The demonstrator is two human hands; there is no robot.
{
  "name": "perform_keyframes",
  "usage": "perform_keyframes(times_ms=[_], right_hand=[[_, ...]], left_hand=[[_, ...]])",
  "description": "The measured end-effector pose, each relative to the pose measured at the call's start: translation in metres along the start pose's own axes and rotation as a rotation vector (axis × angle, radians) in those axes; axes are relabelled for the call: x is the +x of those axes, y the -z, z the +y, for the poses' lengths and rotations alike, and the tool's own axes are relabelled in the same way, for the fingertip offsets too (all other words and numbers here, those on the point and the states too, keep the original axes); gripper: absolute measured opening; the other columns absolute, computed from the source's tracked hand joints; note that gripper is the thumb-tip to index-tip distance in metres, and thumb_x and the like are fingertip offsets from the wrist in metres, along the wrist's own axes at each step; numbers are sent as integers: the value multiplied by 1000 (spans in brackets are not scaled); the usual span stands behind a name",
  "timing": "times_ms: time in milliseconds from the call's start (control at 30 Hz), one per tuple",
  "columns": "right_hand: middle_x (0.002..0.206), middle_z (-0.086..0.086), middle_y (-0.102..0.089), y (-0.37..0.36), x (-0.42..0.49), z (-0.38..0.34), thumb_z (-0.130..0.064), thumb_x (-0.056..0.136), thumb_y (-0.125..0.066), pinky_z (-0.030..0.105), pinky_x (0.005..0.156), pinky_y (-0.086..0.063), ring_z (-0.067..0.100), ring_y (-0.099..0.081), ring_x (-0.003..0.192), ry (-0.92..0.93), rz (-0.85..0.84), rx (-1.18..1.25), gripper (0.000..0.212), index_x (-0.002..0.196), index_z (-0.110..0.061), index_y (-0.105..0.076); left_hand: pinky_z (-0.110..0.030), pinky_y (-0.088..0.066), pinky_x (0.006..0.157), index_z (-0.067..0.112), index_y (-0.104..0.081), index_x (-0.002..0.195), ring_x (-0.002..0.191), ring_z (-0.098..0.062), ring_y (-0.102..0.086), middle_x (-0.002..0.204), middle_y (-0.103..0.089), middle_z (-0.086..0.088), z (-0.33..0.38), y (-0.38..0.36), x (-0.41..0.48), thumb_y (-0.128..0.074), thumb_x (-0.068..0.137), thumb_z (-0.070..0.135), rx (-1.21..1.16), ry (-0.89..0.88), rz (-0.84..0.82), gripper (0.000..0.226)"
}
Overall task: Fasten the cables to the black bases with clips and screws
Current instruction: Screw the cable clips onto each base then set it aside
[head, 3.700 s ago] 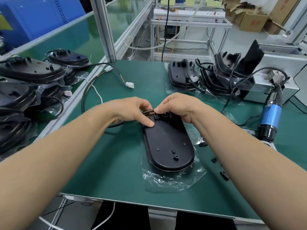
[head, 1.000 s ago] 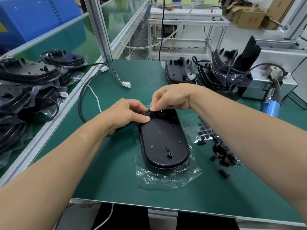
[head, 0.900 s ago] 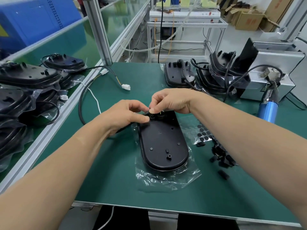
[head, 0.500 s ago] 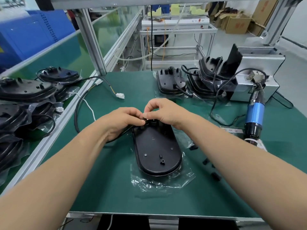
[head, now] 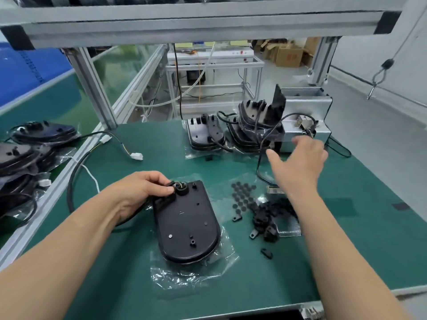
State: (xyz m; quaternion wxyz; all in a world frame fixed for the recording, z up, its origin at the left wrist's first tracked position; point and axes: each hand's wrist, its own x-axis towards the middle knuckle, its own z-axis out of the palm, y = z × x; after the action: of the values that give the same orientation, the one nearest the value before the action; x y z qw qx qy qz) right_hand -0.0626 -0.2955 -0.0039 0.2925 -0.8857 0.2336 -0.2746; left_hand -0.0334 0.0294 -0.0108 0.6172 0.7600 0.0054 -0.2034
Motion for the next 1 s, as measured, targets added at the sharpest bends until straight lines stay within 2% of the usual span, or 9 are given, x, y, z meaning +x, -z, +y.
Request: perform_keyframes(times_ms=[133,200,300,400,500,600,767,867,1000], right_hand=[[132,18,-43,4,6,48,-49,79,-76,47,89,-42,37,-46,109,-249,-74,-26,78,131,-6,-38],[126,19,-50,1,11,57,-45,82,-75,41,78,-42,33,-49,94,-297,-148,33,77,131,-5,-32],[116,20,-57,3,30,60,-35,85,-74,40,77,-43,31,-52,90,-377,-205,105,68,128,0,-36],[114,21,-61,6,40,59,-28,87,-72,44,76,-54,33,-62,85,-511,-268,405,54,126,-2,-46],[102,8,-58,20,37,41,-40,87,-73,30,56,-52,19,-56,67,-544,-297,740,53,125,-10,-51],[95,-1,-56,35,28,2,-51,84,-74,27,56,-56,15,-61,67,-479,-330,1018,46,112,-19,-57],[69,-2,-60,40,3,-69,-53,85,-72,29,61,-56,15,-62,59,-250,-453,1247,47,108,-15,-56],[79,2,-59,31,-7,-108,-59,87,-66,33,65,-56,16,-60,64,-196,-560,1391,53,110,-12,-58],[100,3,-57,9,-16,-146,-42,98,-58,39,80,-59,16,-62,81,-124,-588,1425,33,114,-13,-58]], left_hand=[[-27,-43,71,8,-65,75,70,-18,-59,72,-67,-7,3,1,0,-73,69,-2,-20,22,-14,15],[-27,-42,71,8,-65,77,69,-18,-58,71,-66,-6,5,1,-2,-75,67,0,-8,17,-12,17],[-30,-37,72,9,-62,77,71,-18,-54,72,-63,-7,8,1,-3,-74,69,1,28,29,-6,17],[-31,-35,75,8,-63,77,74,-18,-53,73,-63,-6,13,2,-5,-72,76,1,102,53,-41,12],[-28,-37,74,8,-64,76,74,-16,-53,72,-64,-5,15,3,-4,-71,79,1,127,77,-46,11],[-29,-36,80,7,-66,79,79,-17,-54,76,-64,-6,16,3,-4,-71,80,2,128,97,-47,7],[-30,-35,85,6,-65,85,87,-19,-52,83,-63,-7,17,5,-5,-66,84,1,105,107,-77,5],[-32,-34,87,8,-63,86,87,-19,-50,84,-61,-7,15,6,-5,-65,84,1,96,92,-94,8],[-28,-35,74,13,-59,80,80,-16,-49,82,-59,-4,13,4,-3,-66,82,-3,41,80,-85,17]])
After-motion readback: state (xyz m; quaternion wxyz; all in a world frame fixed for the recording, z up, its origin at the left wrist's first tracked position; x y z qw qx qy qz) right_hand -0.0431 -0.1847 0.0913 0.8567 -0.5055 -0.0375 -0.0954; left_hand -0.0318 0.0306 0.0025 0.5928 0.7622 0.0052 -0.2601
